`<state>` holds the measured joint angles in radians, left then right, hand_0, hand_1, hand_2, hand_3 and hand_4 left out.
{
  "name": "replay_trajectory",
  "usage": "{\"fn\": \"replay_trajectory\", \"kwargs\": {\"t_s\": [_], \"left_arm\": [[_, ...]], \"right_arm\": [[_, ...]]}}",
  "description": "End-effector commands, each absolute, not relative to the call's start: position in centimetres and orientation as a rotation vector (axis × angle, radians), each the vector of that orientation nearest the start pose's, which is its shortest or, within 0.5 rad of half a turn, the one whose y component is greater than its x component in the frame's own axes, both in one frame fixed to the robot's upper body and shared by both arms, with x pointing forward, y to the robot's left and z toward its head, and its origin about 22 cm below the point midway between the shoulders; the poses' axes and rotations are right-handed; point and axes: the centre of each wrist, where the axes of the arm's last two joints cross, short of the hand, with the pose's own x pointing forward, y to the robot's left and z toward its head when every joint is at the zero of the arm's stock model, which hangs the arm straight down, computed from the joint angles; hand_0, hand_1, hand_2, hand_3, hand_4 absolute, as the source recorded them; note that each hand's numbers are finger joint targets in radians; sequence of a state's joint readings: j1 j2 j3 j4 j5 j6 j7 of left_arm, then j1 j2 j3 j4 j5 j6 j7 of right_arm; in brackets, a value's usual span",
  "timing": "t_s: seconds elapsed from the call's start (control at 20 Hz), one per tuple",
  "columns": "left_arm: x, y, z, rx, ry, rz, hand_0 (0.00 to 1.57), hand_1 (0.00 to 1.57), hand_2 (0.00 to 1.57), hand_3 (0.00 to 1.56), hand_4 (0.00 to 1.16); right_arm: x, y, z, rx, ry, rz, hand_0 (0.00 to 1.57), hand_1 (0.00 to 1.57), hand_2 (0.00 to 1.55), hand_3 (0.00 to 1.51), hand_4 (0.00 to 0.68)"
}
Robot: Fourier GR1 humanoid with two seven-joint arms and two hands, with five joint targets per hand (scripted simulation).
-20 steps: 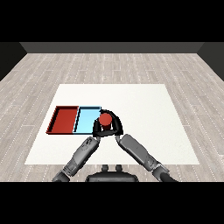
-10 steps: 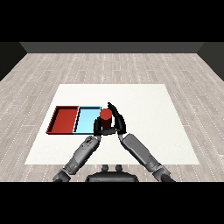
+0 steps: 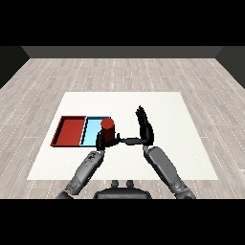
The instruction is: Pick the red can and put it in the red box
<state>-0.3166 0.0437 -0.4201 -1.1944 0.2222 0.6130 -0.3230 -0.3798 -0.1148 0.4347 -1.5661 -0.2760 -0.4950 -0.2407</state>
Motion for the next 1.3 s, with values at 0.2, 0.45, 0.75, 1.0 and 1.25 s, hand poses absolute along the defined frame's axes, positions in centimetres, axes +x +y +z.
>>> {"fn": "replay_trajectory", "kwargs": {"t_s": [0.2, 0.45, 0.75, 1.0, 1.25], "left_arm": [[29.8, 19.1, -0.1, 0.359, -1.792, -0.036, 1.57, 1.57, 1.57, 1.47, 1.12], [31.5, 25.4, 0.7, 0.540, -1.748, -0.040, 1.57, 1.57, 1.56, 1.47, 1.11], [33.5, 30.6, 0.1, 0.609, -1.610, 0.007, 1.57, 1.57, 1.57, 1.49, 1.12], [35.2, 35.4, 0.2, 0.745, -1.456, -0.054, 1.57, 1.57, 1.56, 1.47, 1.10], [36.1, 34.2, -3.2, 0.799, -1.351, -0.061, 1.57, 1.57, 1.56, 1.49, 1.06]], "right_arm": [[24.8, -18.4, 7.2, 0.094, -2.022, -0.112, 0.00, 0.00, 0.00, 0.00, 0.000], [22.7, -23.4, 3.4, -0.059, -1.940, -0.156, 0.00, 0.00, 0.00, 0.00, 0.000], [22.2, -26.9, 3.3, -0.161, -1.917, -0.118, 0.00, 0.00, 0.00, 0.00, 0.000], [25.4, -26.3, 2.9, -0.188, -1.861, -0.130, 0.00, 0.00, 0.00, 0.00, 0.000], [25.4, -26.5, 1.6, -0.216, -1.846, -0.133, 0.00, 0.00, 0.00, 0.00, 0.000]]}}
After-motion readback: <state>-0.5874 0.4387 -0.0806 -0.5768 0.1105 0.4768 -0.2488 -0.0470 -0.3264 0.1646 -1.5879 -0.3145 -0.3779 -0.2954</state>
